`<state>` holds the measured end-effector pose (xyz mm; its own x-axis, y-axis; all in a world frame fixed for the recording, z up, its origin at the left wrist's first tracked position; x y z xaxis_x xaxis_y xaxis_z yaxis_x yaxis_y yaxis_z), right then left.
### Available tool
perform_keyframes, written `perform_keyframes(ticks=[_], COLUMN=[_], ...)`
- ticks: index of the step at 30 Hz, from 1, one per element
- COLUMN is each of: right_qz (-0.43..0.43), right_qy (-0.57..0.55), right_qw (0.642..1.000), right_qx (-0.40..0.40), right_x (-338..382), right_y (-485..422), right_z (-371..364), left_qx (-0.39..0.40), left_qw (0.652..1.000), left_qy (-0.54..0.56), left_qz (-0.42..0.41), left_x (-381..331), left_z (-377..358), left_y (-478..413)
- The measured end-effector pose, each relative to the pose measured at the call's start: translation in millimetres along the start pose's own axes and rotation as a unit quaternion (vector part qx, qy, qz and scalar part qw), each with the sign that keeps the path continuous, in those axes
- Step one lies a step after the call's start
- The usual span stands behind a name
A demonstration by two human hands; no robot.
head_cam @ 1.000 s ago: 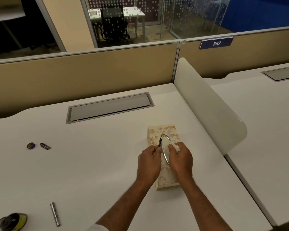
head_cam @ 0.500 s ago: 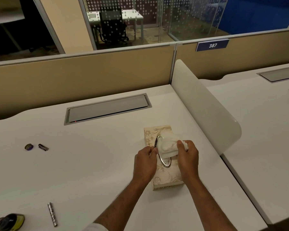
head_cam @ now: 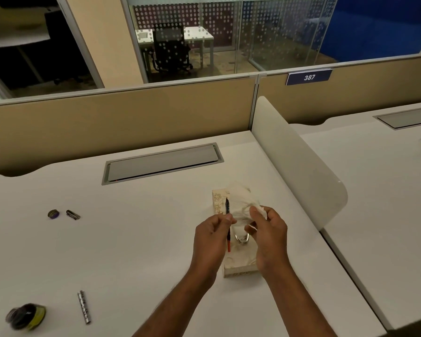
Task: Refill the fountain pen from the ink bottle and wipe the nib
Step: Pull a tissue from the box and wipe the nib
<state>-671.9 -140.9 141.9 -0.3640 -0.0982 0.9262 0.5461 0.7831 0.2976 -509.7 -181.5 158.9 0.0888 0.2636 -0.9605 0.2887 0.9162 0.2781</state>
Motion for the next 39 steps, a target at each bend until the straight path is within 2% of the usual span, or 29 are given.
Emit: perform_keyframes(ticks=[6, 11, 15, 24, 32, 39], right_qz=[-0.028, -0.019, -0.025, -0.031, -0.007, 0.028], right_qy=[-0.042, 0.005, 0.065, 0.123, 0.143, 0.170], right_qw=[0.994, 0.991, 0.977, 0.933, 0.935, 0.922], right_qx=[0.092, 0.129, 0.201, 0.337, 0.325, 0.348], right_x=[6.3, 10.3, 10.4, 13.5, 2.0, -2.7], right_y=[43.4, 81.6, 107.4, 162.3, 213.4, 266.3], right_z=[-33.4, -50.7, -69.6, -119.4, -160.8, -203.4], left_qx=[0.015, -0.016, -0.032, 0.006, 0.002, 0.041], left_qw=[0.999, 0.998, 0.999, 1.000, 0.998, 0.998], left_qy=[0.051, 0.051, 0.029, -0.009, -0.001, -0.007], left_qz=[-0.009, -0.018, -0.027, -0.025, -0.056, -0.050], left_x=[-20.5, -25.6, -29.0, -38.0, -44.6, -48.9], left_z=[19.6, 46.3, 71.0, 122.6, 191.3, 238.1], left_y=[36.1, 66.5, 94.0, 150.7, 185.9, 208.5])
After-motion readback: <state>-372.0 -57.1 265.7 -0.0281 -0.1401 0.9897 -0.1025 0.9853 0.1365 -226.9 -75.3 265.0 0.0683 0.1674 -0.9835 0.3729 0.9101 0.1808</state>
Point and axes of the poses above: each hand's wrist, its own y-axis away from the middle knuckle, its own z-axis out of the back of the hand, x = y × z, the point moved 10 cm from there along -y, towards the middle knuckle, and after that the axes turned 6 degrees about x, right-handed, at the moved point
